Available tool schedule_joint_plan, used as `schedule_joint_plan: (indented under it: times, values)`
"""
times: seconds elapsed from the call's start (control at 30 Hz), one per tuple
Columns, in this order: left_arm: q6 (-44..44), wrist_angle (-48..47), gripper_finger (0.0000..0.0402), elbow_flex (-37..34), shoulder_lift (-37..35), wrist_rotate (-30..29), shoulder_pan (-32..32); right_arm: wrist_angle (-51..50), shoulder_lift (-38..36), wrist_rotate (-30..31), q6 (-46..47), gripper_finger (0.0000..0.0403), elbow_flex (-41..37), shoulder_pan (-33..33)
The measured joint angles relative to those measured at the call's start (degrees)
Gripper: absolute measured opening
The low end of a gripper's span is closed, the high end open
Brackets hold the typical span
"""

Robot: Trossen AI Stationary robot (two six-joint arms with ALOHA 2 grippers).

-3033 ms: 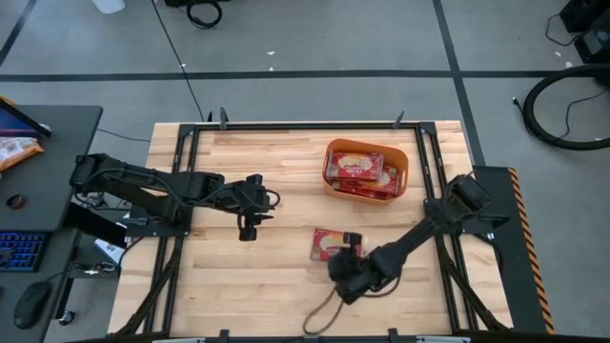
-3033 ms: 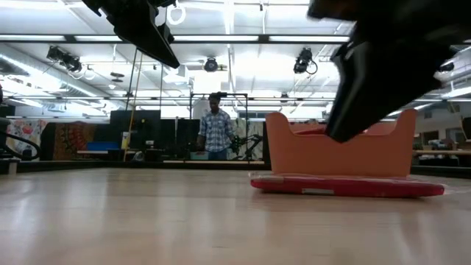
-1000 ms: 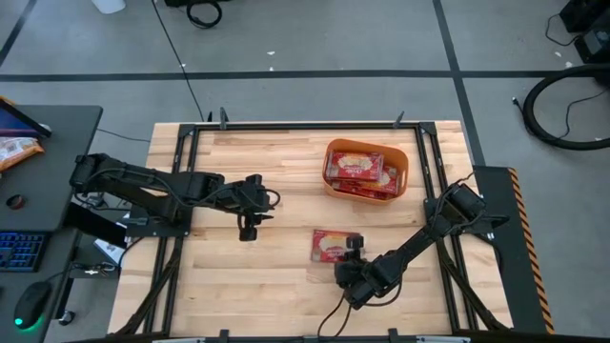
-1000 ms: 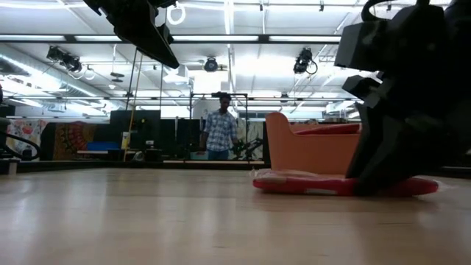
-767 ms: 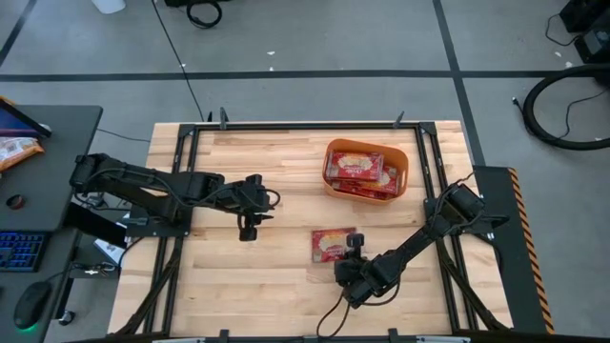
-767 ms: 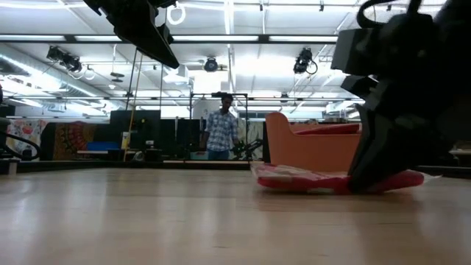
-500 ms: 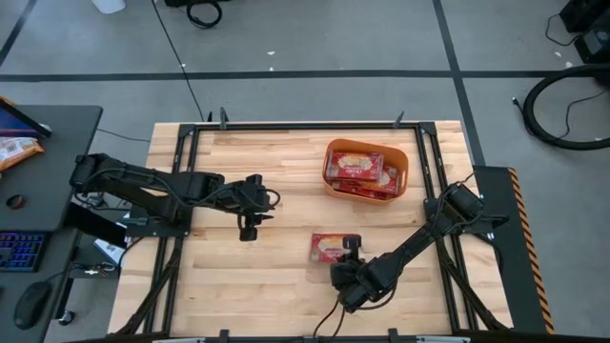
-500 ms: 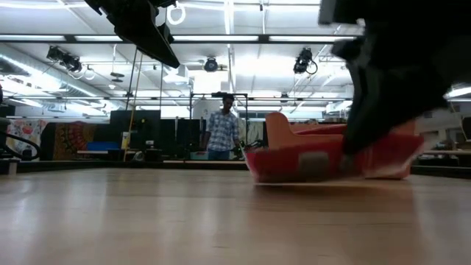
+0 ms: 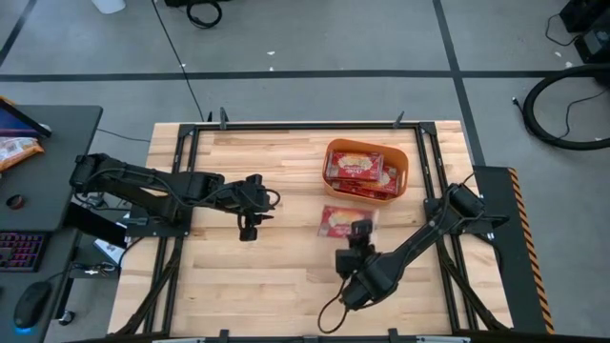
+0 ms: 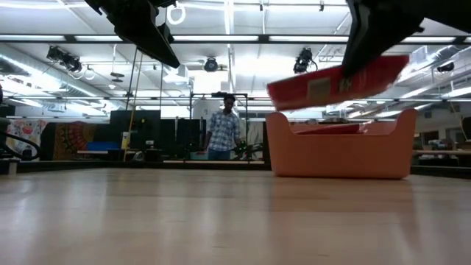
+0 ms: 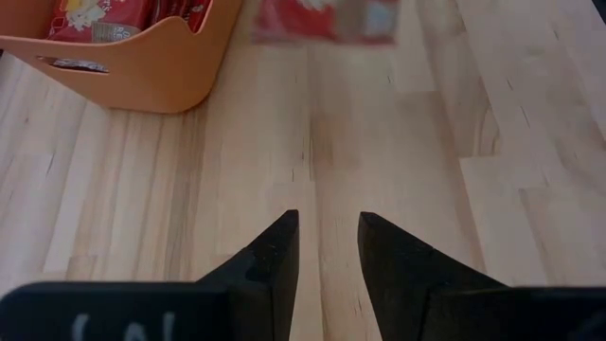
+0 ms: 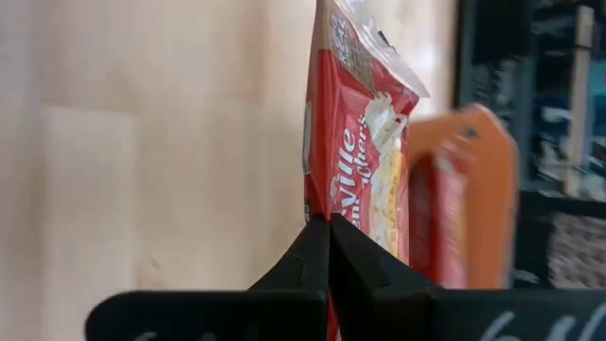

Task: Sort popcorn bags into baskets
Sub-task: Put the popcorn bag into the orange bin

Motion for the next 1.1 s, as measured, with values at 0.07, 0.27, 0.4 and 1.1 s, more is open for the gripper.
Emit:
schedule_joint_plan:
  times: [0.07, 0.27, 0.4, 1.1]
  values:
    - [0.0, 0.0, 0.0116, 0.0, 0.0, 0.0, 0.0, -4.9, 0.0, 1.2, 2.7, 0.0004, 1.2, 0.0]
    - [0.0, 0.7, 0.0116, 0.0, 0.0, 0.0, 0.0, -9.5, -0.8, 3.7, 3.6, 0.0004, 0.1, -1.4]
    - [0.0, 2.6, 0.0116, 0.0, 0.0, 0.0, 0.0, -9.4, -2.6, 4.5, 3.2, 0.0004, -3.1, -4.3]
    - [12.0, 8.6, 0.0114, 0.0, -2.4, 0.0, 0.6, 28.9, -35.7, 0.1, -40.0, 0.0018, -36.3, -34.8]
